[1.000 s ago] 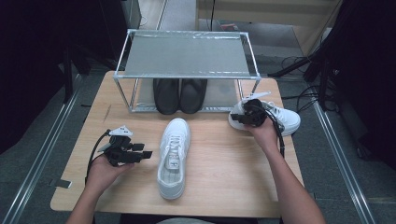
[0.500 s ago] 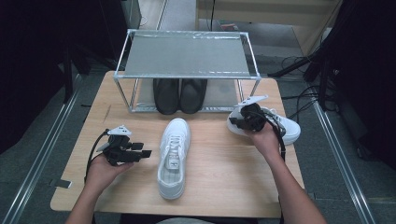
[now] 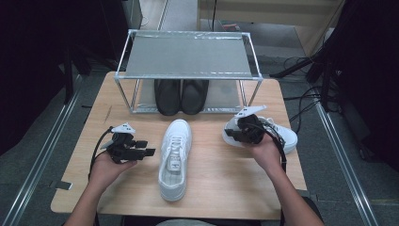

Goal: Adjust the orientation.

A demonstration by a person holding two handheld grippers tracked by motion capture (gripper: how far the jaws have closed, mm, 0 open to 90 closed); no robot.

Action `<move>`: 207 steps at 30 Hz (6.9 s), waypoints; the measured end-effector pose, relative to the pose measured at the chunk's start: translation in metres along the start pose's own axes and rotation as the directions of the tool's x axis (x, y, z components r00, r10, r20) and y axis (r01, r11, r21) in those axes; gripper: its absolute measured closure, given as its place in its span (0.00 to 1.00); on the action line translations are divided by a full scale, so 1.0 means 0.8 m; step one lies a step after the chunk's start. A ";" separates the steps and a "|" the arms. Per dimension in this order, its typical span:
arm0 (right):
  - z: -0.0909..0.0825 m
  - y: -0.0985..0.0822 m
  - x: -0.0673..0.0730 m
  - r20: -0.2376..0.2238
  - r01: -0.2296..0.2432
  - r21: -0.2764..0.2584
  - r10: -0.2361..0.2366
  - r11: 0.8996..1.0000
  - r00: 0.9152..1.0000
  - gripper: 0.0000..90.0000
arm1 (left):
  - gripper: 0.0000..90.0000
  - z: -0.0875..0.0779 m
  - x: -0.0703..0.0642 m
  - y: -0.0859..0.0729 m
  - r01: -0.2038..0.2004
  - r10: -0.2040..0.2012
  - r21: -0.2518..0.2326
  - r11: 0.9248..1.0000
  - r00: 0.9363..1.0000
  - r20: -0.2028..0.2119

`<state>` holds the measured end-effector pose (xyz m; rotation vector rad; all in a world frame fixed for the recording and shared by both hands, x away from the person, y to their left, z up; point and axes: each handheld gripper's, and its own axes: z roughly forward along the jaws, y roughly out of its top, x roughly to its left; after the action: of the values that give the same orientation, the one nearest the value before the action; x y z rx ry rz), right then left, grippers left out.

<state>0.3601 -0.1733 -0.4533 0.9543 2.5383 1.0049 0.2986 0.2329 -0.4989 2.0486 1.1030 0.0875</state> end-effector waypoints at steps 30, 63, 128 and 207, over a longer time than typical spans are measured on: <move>0.020 0.006 0.128 -0.131 0.197 0.055 -0.189 0.979 0.973 0.84 | 0.50 0.016 0.004 0.021 -0.019 0.019 0.013 1.000 0.999 0.026; 0.031 -0.003 0.140 -0.258 0.158 0.032 -0.144 0.987 0.955 0.64 | 0.47 0.019 0.005 0.020 -0.027 0.026 0.038 0.999 0.999 0.028; -0.048 -0.100 -0.011 -0.049 -0.235 -0.032 0.234 0.971 0.971 1.00 | 0.44 0.030 0.014 0.036 -0.058 0.058 0.008 0.998 0.998 0.017; -0.022 -0.012 0.056 -0.214 -0.079 -0.146 0.047 0.986 0.976 0.94 | 0.41 0.001 0.018 -0.003 -0.018 0.018 -0.005 1.000 0.999 -0.046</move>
<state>0.3135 -0.1583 -0.4463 0.9347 2.5625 1.3648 0.3067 0.2438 -0.5050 2.0610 1.1105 0.1470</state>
